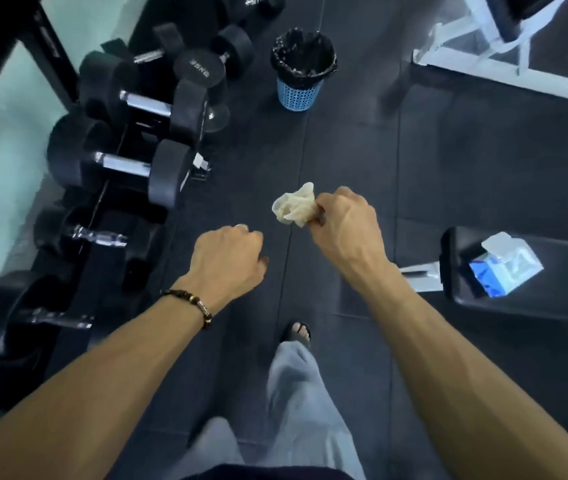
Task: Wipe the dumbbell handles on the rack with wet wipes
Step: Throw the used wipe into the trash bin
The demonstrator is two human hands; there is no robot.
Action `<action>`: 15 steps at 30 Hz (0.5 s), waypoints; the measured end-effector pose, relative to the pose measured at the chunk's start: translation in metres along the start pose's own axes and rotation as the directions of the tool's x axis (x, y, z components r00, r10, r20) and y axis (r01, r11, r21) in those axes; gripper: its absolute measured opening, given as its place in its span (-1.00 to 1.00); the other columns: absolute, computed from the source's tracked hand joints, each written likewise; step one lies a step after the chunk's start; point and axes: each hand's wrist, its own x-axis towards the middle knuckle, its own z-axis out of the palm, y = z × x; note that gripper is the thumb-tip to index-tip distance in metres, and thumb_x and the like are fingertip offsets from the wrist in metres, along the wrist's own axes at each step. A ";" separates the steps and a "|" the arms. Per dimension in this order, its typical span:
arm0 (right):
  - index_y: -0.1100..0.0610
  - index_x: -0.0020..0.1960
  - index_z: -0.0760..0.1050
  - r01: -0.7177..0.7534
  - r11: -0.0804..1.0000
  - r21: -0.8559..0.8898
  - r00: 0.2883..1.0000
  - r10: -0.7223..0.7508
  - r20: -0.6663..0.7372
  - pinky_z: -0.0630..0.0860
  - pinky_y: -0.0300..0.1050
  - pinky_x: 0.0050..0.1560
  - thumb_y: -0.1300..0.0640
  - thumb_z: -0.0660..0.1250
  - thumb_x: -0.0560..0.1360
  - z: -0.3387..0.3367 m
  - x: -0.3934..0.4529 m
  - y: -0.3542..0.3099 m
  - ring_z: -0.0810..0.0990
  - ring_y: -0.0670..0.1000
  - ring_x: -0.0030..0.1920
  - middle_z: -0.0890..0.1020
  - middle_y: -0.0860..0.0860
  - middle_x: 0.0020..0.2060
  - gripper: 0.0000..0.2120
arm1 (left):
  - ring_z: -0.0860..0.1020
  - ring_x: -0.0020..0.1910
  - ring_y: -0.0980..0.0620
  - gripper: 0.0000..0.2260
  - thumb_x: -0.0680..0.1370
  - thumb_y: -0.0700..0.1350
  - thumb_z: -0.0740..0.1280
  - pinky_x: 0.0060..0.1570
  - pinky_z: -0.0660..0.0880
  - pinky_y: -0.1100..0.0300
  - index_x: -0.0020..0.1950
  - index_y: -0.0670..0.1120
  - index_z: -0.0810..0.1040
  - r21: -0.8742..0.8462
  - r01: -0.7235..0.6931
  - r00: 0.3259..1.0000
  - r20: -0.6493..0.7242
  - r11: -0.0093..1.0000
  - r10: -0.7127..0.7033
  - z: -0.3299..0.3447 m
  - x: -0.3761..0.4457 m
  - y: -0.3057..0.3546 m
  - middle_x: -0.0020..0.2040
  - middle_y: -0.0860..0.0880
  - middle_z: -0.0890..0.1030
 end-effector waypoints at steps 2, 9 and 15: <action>0.12 -0.18 0.43 0.004 1.000 -0.009 1.000 -0.004 0.007 0.43 -0.01 -0.26 0.11 0.32 0.57 -0.015 0.049 0.018 0.51 0.16 -0.27 0.42 0.04 -0.19 -0.82 | 0.57 0.02 -0.07 -0.72 0.61 0.12 0.24 -0.22 0.36 0.10 0.11 -0.06 0.55 0.005 0.007 1.000 0.005 1.000 -0.007 -0.018 0.052 0.006 0.02 -0.02 0.55; 0.09 -0.20 0.37 -0.007 1.000 -0.030 1.000 0.008 0.016 0.35 -0.04 -0.25 0.10 0.32 0.57 -0.062 0.231 0.060 0.50 0.17 -0.25 0.43 0.05 -0.19 -0.79 | 0.57 0.02 -0.08 -0.72 0.61 0.12 0.23 -0.23 0.36 0.10 0.08 -0.07 0.55 -0.035 0.011 0.999 -0.041 0.999 -0.013 -0.082 0.227 0.001 0.01 -0.03 0.56; 0.16 -0.12 0.53 -0.075 0.997 -0.017 0.997 0.075 -0.013 0.36 -0.02 -0.22 0.03 0.35 0.56 -0.067 0.400 0.078 0.53 0.18 -0.21 0.43 0.04 -0.17 -0.81 | 0.56 0.02 -0.07 -0.76 0.59 0.08 0.23 -0.23 0.37 0.08 0.04 -0.07 0.54 -0.036 -0.037 0.995 -0.092 0.999 0.034 -0.132 0.396 -0.036 -0.01 -0.03 0.54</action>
